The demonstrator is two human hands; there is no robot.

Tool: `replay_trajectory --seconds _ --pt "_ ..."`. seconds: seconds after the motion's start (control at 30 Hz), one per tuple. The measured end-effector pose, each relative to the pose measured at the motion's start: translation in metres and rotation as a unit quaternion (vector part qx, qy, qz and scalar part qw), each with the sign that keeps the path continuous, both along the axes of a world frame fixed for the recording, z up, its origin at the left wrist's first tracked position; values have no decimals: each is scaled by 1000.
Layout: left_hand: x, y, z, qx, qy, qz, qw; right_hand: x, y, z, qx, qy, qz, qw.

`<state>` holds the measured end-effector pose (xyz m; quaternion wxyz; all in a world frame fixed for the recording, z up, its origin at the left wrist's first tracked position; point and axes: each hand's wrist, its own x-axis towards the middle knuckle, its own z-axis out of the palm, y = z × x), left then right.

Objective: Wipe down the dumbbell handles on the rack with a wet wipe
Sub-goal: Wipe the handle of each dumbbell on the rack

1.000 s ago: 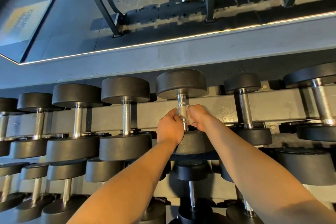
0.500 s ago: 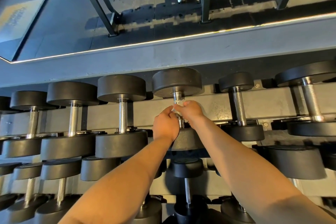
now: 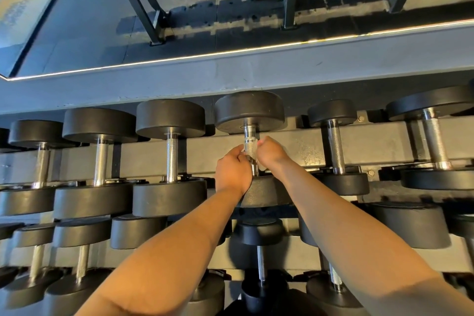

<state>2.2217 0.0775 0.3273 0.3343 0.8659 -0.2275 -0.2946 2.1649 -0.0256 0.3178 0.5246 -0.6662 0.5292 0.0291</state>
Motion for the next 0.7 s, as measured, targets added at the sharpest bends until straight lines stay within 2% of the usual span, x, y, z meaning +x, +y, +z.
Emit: replay_trajectory --seconds 0.1,0.17,0.33,0.5,0.7 --pt "1 1 -1 -11 6 2 1000 -8 6 -3 21 62 70 995" --pt "1 1 0 -16 8 7 1000 -11 9 -5 8 68 89 994" --pt "6 2 -1 -35 68 66 995 -20 21 -6 -90 46 48 994" --pt "9 14 -7 -36 63 77 994 -10 20 -1 -154 -75 11 985" --pt "12 23 -18 -39 66 66 995 10 18 -5 -216 -53 72 972"
